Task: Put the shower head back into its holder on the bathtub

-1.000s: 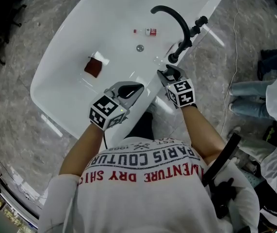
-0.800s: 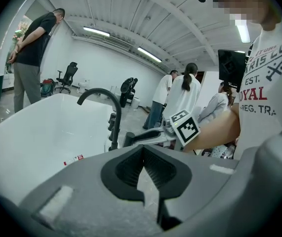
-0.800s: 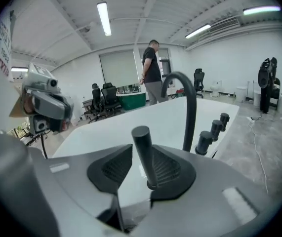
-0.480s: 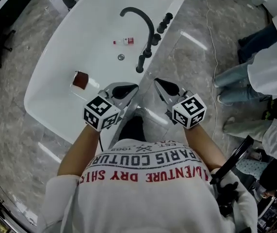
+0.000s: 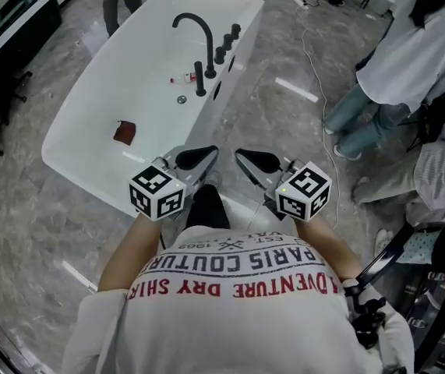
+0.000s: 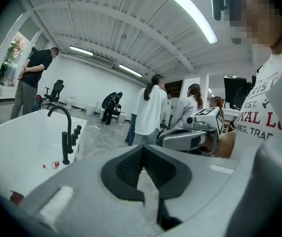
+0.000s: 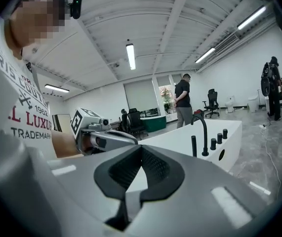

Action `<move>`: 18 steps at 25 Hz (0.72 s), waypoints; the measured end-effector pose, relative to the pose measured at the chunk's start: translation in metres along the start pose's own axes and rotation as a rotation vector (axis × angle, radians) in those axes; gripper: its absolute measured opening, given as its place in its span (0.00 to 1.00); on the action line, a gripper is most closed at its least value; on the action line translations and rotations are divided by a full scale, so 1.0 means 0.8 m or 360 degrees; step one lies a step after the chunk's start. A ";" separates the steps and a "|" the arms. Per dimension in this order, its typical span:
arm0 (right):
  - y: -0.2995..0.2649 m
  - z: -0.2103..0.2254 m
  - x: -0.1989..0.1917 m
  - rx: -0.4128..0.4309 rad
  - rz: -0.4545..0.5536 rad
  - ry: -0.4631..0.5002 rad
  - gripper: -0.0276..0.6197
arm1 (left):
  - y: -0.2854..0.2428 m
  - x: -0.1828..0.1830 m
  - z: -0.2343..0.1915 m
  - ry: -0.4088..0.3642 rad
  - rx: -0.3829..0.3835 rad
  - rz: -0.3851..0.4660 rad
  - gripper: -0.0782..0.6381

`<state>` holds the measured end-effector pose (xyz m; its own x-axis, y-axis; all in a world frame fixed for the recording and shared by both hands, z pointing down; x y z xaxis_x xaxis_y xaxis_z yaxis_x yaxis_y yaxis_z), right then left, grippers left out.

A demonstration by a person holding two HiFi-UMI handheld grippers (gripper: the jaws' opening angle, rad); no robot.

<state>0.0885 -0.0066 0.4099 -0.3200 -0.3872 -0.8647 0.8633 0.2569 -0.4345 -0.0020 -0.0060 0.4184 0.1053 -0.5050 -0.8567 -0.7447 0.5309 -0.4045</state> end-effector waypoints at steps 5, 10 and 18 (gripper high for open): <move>0.059 -0.059 -0.012 0.0007 0.0053 -0.0005 0.05 | 0.035 -0.006 0.081 -0.0091 0.0041 0.0017 0.11; 0.098 -0.092 -0.001 0.0036 0.0071 0.0007 0.05 | 0.062 0.011 0.131 -0.0118 0.0095 0.0036 0.11; 0.136 -0.143 -0.001 0.0055 0.0115 0.0017 0.05 | 0.100 0.018 0.180 -0.0144 0.0134 0.0097 0.11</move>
<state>0.1382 0.1227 0.3343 -0.2603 -0.3589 -0.8963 0.8971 0.2533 -0.3619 0.0346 0.1273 0.3280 0.1237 -0.4085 -0.9043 -0.6938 0.6159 -0.3731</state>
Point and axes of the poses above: the fingertips, and each gripper's own axes: y backward along the fingers, z to its right, x out of its top, the point moved 3 cm from there along y, backward along the fingers, and after that the axes turned 11 degrees about -z, right-handed, at the moved point
